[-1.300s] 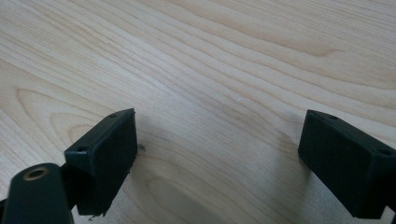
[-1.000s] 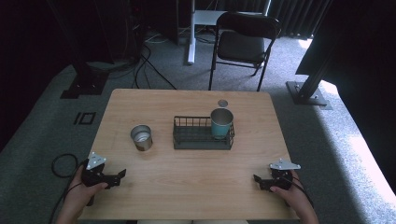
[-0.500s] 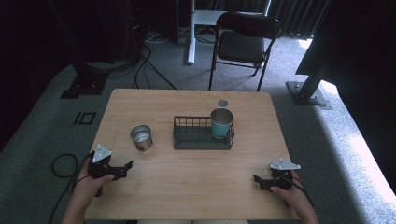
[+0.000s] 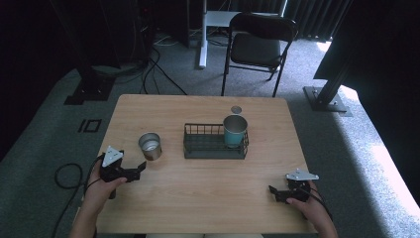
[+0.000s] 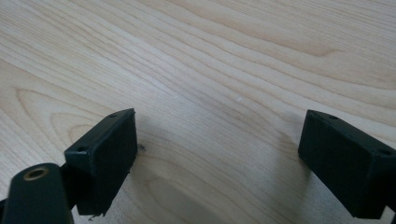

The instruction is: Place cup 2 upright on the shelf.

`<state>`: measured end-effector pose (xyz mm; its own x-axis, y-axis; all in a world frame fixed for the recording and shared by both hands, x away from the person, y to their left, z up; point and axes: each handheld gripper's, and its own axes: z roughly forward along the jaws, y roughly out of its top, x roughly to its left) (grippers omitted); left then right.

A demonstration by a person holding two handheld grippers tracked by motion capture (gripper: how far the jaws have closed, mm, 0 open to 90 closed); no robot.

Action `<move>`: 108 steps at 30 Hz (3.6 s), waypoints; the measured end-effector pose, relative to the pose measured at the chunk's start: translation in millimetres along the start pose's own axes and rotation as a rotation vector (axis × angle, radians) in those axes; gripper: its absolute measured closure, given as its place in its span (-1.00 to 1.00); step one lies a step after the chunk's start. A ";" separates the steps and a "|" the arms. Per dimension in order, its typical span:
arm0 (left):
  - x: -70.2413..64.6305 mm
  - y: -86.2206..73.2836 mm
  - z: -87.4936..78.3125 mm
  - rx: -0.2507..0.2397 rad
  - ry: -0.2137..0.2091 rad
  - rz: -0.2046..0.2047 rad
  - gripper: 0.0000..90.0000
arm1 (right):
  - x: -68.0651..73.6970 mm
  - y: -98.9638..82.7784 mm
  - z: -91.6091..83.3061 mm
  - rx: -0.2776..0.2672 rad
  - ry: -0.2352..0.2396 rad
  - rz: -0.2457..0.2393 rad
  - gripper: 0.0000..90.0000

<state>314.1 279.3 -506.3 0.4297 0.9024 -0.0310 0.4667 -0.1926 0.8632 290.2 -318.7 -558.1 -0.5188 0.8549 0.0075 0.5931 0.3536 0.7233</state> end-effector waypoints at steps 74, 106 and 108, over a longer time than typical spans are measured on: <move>-9.2 30.0 76.1 -0.040 0.067 0.066 -0.73 | 0.0 0.0 0.0 0.000 0.000 0.000 -0.75; -10.8 63.9 50.6 -0.107 0.010 0.058 -0.69 | 0.0 0.0 0.0 0.000 0.000 0.000 -0.75; -12.2 69.0 48.6 -0.112 0.004 0.068 -0.69 | 0.0 0.0 0.0 0.000 0.000 0.000 -0.75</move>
<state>378.6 236.3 -470.8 0.4538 0.8905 0.0311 0.3477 -0.2091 0.9140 290.2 -318.7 -558.1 -0.5186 0.8550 0.0075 0.5932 0.3534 0.7234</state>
